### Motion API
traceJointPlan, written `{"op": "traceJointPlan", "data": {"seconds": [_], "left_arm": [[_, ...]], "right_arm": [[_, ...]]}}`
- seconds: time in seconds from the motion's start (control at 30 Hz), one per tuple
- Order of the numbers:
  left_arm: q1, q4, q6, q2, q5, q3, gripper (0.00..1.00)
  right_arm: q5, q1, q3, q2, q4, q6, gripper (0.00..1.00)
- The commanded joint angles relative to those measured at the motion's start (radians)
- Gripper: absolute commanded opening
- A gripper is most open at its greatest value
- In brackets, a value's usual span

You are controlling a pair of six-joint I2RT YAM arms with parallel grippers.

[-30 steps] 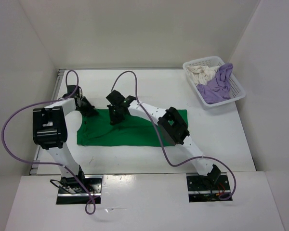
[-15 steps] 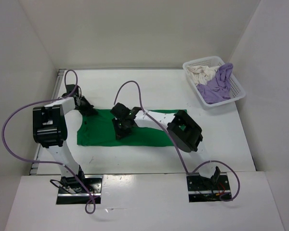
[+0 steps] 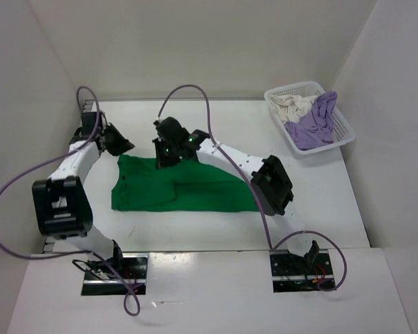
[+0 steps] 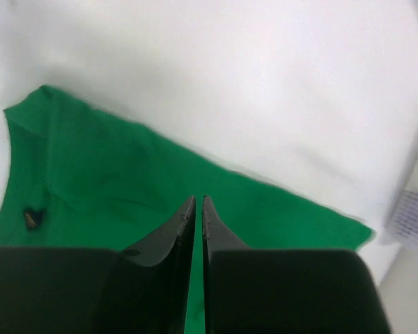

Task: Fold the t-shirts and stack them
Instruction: Fold the other side of the tshirt into a rectangle, then rotate the tshirt 90 degrees

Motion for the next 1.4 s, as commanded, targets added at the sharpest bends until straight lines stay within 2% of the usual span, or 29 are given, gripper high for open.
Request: {"op": "traceJointPlan", "data": {"seconds": [0.0, 0.07, 0.13, 0.17, 0.2, 0.23, 0.33, 0.37, 0.4, 0.5, 0.63, 0.87, 0.9, 0.97, 1.03, 1.1, 1.17, 1.2, 1.37], "left_arm": [[0.006, 0.031, -0.023, -0.194, 0.049, -0.028, 0.11], [-0.01, 0.021, -0.023, -0.262, 0.073, -0.048, 0.09], [-0.029, 0.021, -0.032, -0.307, 0.082, -0.095, 0.03], [-0.041, 0.03, -0.032, -0.344, 0.092, -0.107, 0.03], [-0.041, 0.03, -0.032, -0.359, 0.092, -0.117, 0.02], [-0.052, 0.03, -0.032, -0.375, 0.092, -0.117, 0.02], [-0.072, 0.008, -0.02, -0.418, 0.092, -0.128, 0.02], [-0.072, -0.004, -0.02, -0.432, 0.092, -0.128, 0.02], [-0.084, -0.004, -0.011, -0.432, 0.092, -0.128, 0.02], [-0.095, -0.013, -0.001, -0.441, 0.101, -0.128, 0.03], [-0.115, -0.022, -0.001, -0.441, 0.101, -0.146, 0.03], [-0.135, -0.053, 0.029, -0.459, 0.101, -0.146, 0.03], [-0.135, -0.053, 0.029, -0.459, 0.101, -0.146, 0.03], [-0.145, -0.053, 0.038, -0.459, 0.101, -0.137, 0.04], [-0.145, -0.053, 0.039, -0.459, 0.101, -0.128, 0.04], [-0.156, -0.053, 0.039, -0.449, 0.11, -0.114, 0.04], [-0.167, -0.053, 0.048, -0.449, 0.11, -0.091, 0.04], [-0.167, -0.053, 0.048, -0.449, 0.119, -0.091, 0.04], [-0.187, -0.064, 0.048, -0.449, 0.129, -0.1, 0.07]], "right_arm": [[-0.034, -0.076, 0.221, 0.121, -0.033, -0.088, 0.0], [-0.051, -0.102, 0.336, 0.237, -0.106, -0.121, 0.0], [-0.051, -0.111, 0.543, 0.328, -0.169, -0.17, 0.02], [-0.051, -0.111, 0.629, 0.38, -0.257, -0.186, 0.04], [-0.051, -0.111, 0.789, 0.478, -0.296, -0.2, 0.06], [-0.065, -0.12, 0.791, 0.491, -0.296, -0.2, 0.08], [-0.1, -0.136, 0.795, 0.522, -0.255, -0.2, 0.23], [-0.1, -0.136, 0.818, 0.537, -0.266, -0.2, 0.34], [-0.114, -0.145, 0.831, 0.546, -0.251, -0.21, 0.39], [-0.131, -0.145, 0.854, 0.578, -0.24, -0.21, 0.48], [-0.14, -0.154, 0.881, 0.632, -0.229, -0.191, 0.58], [-0.207, -0.163, 0.9, 0.686, -0.172, -0.171, 0.64], [-0.241, -0.163, 0.9, 0.698, -0.172, -0.171, 0.64], [-0.299, -0.163, 0.887, 0.707, -0.162, -0.171, 0.53], [-0.315, -0.154, 0.877, 0.707, -0.183, -0.186, 0.46], [-0.358, -0.154, 0.849, 0.707, -0.183, -0.198, 0.32], [-0.381, -0.154, 0.849, 0.707, -0.192, -0.198, 0.23], [-0.381, -0.154, 0.86, 0.707, -0.192, -0.198, 0.15], [-0.34, -0.209, 0.932, 0.698, -0.116, -0.073, 0.02]]}}
